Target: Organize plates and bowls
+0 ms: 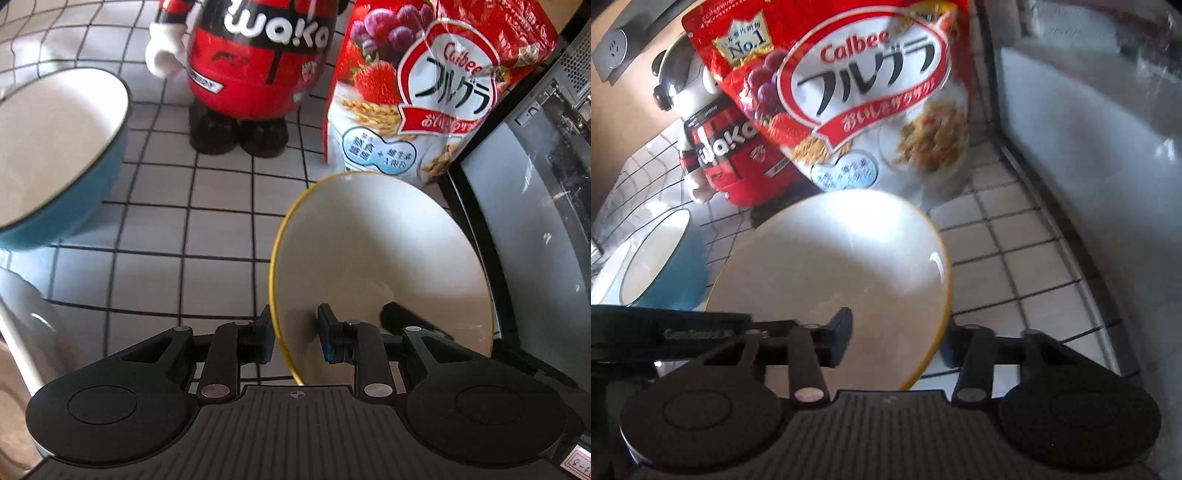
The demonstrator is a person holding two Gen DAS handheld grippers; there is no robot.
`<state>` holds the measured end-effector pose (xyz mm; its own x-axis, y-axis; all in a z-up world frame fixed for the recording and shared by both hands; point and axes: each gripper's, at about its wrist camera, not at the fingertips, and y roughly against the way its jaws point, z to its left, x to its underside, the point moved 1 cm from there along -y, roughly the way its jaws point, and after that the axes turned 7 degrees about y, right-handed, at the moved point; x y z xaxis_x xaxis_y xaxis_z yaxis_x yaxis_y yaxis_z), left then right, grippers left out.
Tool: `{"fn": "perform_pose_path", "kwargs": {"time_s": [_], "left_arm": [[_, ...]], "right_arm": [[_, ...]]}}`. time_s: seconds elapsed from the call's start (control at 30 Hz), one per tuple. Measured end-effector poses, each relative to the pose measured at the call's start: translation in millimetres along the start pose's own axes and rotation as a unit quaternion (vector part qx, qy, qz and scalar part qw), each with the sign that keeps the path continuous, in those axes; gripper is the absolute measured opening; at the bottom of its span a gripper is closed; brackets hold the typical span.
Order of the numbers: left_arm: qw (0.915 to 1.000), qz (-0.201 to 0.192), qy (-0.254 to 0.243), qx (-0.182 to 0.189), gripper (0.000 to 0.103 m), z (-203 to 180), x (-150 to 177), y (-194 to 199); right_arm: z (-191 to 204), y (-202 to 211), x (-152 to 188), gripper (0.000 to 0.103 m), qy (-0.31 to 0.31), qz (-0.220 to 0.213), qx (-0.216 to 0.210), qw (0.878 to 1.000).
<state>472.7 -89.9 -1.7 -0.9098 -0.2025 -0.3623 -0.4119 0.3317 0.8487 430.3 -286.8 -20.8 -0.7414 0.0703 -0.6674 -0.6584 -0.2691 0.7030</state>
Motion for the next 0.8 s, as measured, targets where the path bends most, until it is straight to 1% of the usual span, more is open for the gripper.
{"fn": "perform_pose_path", "kwargs": {"time_s": [0.07,0.13,0.23,0.37,0.5,0.63,0.73,0.8], "left_arm": [[1.0000,0.001,-0.006,0.003,0.023,-2.5,1.4,-1.5],[1.0000,-0.001,-0.009,0.002,0.023,-3.2,1.9,-2.2],[0.9999,0.004,-0.001,0.013,0.022,0.1,0.8,-2.1],[0.9996,0.017,-0.009,0.021,0.022,1.1,10.7,6.1],[0.9985,0.037,-0.038,0.017,0.023,-1.9,36.8,20.7],[0.9952,0.063,-0.064,0.038,0.024,-1.4,68.9,38.1],[0.9940,0.077,-0.063,0.046,0.025,4.4,90.1,47.7],[0.9941,0.081,-0.054,0.048,0.026,8.6,100.0,51.5]], "right_arm": [[0.2,-0.1,2.3,0.036,-0.002,0.004,-0.006,1.000],[1.1,0.2,3.6,0.035,0.000,0.008,-0.011,1.000],[2.4,0.4,4.0,0.028,0.011,0.011,-0.004,1.000],[2.8,11.4,11.5,0.028,0.011,0.017,-0.006,1.000],[5.5,31.1,29.8,0.028,0.029,0.034,-0.013,0.999],[4.2,54.7,52.2,0.028,0.041,0.053,-0.021,0.998],[4.3,67.8,69.4,0.028,0.042,0.075,-0.029,0.996],[6.8,77.6,78.2,0.028,0.043,0.079,-0.034,0.995]]}}
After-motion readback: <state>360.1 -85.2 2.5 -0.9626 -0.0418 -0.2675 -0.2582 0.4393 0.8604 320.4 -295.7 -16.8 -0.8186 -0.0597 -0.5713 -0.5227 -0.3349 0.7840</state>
